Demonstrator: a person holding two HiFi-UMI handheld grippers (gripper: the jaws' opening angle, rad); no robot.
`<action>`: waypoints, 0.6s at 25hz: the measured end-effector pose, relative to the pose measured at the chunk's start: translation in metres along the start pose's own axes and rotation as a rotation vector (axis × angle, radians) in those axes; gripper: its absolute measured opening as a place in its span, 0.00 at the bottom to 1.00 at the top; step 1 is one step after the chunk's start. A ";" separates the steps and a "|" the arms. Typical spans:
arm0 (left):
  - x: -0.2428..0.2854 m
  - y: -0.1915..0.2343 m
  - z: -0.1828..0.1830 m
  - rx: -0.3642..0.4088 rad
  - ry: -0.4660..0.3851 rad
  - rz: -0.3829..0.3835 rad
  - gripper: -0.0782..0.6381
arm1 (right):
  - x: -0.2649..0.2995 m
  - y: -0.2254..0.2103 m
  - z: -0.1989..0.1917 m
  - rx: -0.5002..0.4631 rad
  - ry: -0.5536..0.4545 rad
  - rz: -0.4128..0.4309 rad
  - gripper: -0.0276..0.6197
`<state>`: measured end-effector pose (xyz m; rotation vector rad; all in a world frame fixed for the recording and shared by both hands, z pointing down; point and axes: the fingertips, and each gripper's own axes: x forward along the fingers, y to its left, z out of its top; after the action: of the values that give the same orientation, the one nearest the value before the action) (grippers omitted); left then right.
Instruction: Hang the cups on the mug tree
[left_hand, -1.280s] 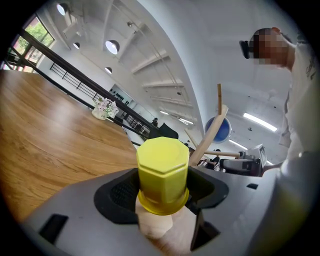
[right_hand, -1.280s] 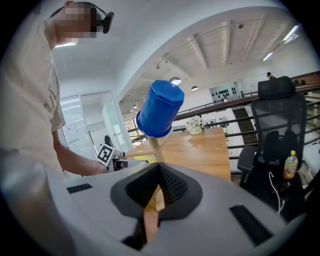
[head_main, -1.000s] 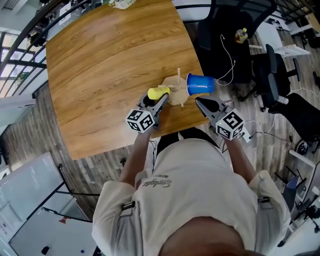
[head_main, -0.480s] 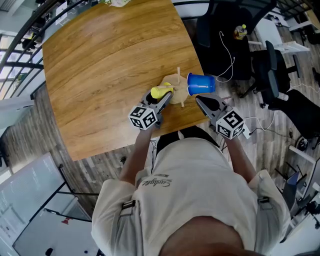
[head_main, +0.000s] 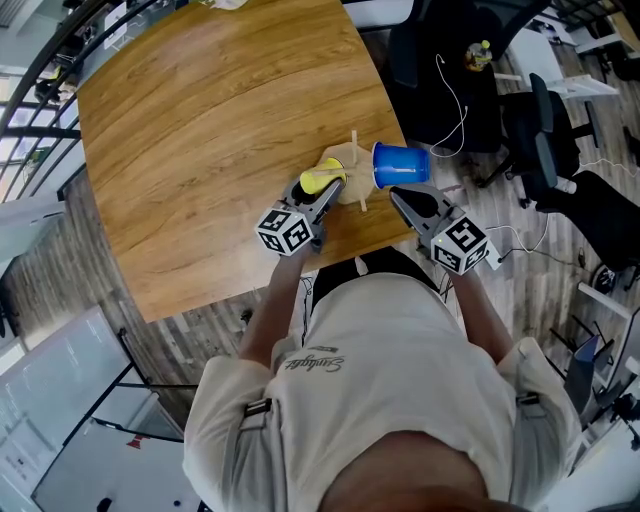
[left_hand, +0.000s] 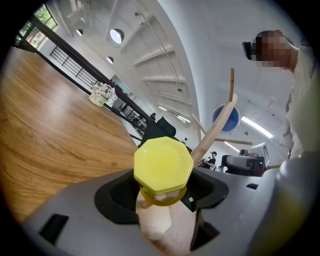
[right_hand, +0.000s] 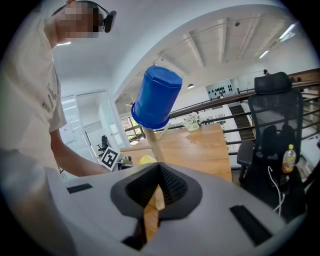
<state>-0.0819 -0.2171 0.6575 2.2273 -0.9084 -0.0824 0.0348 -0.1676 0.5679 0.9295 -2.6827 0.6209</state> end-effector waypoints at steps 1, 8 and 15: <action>-0.001 0.001 -0.001 -0.005 0.000 0.001 0.52 | 0.000 0.000 -0.001 0.001 0.001 0.000 0.04; -0.005 0.000 -0.012 -0.027 0.013 0.008 0.50 | -0.002 0.003 -0.002 -0.001 -0.001 0.003 0.04; -0.022 -0.005 -0.023 -0.029 0.014 0.038 0.44 | -0.006 0.007 0.000 -0.014 -0.015 0.019 0.04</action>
<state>-0.0885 -0.1866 0.6666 2.1804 -0.9357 -0.0618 0.0353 -0.1591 0.5639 0.9095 -2.7086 0.6008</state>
